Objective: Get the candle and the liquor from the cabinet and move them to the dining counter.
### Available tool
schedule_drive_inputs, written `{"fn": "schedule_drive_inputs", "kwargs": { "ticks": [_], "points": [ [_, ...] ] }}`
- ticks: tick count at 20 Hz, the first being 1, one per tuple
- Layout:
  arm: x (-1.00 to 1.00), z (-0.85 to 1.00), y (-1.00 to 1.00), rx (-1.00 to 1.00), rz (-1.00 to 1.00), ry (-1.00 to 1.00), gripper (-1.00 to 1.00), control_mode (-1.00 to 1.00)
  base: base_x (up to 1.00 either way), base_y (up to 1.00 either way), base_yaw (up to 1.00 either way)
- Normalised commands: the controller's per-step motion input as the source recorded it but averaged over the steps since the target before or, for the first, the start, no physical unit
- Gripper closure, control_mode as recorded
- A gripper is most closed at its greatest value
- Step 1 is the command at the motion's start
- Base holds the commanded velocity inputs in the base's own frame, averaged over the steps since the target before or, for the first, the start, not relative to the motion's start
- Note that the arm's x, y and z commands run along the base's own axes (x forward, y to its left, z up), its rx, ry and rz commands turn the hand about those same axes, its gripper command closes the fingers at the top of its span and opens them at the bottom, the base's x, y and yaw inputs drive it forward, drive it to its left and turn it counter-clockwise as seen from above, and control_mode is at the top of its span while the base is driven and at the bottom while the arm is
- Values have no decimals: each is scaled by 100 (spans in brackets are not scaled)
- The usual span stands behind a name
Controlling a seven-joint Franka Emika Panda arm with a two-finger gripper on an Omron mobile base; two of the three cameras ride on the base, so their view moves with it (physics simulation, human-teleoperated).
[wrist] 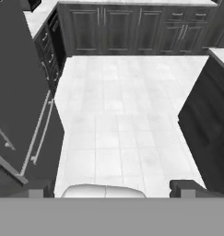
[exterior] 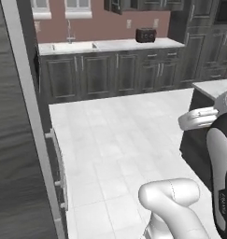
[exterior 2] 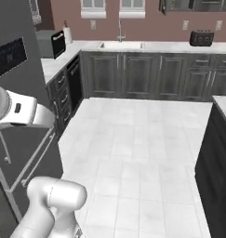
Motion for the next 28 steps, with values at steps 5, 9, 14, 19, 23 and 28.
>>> {"fn": "schedule_drive_inputs", "kwargs": {
  "ticks": [5, 9, 14, 19, 23, 28],
  "points": [
    [0, 0, 0, 0, 0, 0, -100, 100, 100, -98, -17],
    [0, 0, 0, 0, 0, 0, -100, 100, 100, -94, -2],
    [0, 0, 0, 0, 0, 0, -100, 100, 100, -47, 1],
    [0, 0, 0, 0, 0, 0, -100, 100, 100, 19, 9],
    [0, 0, 0, 0, 0, 0, -100, 100, 100, 42, 10],
    [0, 0, 0, 0, 0, 0, -100, 100, 100, 11, 4]
  ]
}}
